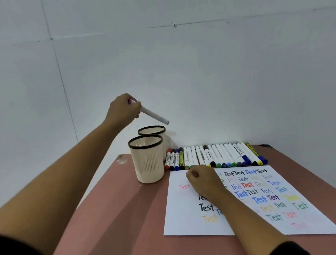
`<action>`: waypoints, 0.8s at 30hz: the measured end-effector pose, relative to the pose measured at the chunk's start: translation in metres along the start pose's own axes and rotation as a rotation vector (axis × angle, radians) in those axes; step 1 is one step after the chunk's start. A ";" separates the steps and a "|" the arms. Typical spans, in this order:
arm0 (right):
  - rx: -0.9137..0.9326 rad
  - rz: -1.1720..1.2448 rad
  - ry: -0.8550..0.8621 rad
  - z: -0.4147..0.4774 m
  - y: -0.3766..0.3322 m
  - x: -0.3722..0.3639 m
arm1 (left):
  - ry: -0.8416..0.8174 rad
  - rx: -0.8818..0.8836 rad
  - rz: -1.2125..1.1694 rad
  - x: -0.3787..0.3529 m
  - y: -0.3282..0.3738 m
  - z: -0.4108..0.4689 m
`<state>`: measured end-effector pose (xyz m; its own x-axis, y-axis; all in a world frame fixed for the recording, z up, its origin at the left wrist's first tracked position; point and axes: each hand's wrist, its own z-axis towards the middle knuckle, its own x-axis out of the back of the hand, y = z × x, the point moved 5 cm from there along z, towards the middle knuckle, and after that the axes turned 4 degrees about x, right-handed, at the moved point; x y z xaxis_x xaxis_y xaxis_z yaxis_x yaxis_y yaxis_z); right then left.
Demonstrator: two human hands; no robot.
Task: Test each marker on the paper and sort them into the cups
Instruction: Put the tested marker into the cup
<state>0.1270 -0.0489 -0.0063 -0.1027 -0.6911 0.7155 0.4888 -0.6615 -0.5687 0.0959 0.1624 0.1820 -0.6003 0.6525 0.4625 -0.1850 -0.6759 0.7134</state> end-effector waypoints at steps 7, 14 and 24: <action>0.015 -0.041 0.017 0.004 0.005 -0.005 | -0.072 0.055 0.284 -0.028 -0.024 0.039; 0.025 -0.052 0.030 0.009 0.008 -0.008 | -0.235 0.022 0.461 -0.077 -0.047 0.037; -0.001 -0.056 0.012 0.010 0.008 -0.007 | -0.198 -0.049 0.311 -0.075 -0.038 0.028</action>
<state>0.1407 -0.0466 -0.0115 -0.1406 -0.6562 0.7413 0.4812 -0.6997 -0.5281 0.1700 0.1490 0.1353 -0.4728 0.4638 0.7492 -0.0574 -0.8647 0.4990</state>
